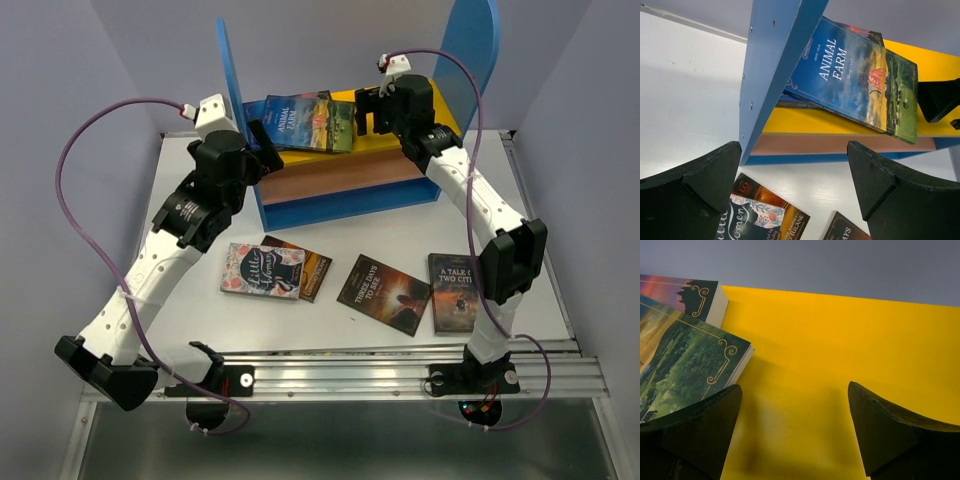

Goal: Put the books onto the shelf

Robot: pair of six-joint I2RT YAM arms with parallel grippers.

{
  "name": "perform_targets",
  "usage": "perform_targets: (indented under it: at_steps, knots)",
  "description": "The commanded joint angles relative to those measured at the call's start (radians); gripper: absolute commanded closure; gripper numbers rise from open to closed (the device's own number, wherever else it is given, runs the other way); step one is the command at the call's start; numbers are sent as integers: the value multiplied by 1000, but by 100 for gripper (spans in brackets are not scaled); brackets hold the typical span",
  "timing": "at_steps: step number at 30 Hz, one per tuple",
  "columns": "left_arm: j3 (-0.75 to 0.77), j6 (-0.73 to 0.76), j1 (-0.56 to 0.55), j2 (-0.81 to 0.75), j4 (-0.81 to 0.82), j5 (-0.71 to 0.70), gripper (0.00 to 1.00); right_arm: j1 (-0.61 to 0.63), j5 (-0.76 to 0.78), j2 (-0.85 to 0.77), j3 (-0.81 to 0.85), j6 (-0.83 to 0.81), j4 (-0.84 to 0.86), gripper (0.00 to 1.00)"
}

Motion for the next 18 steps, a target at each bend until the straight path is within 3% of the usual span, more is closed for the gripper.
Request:
perform_targets:
  at_steps: [1,8,18]
  knots:
    - [64,41,24,22,59,-15,1,-4,-109,55,87,-21,17,8]
    - [112,74,56,87,73,3,1,-4,-166,108,168,-9,19,8]
    - [69,72,79,55,114,12,2,7,-262,228,311,-52,39,9]
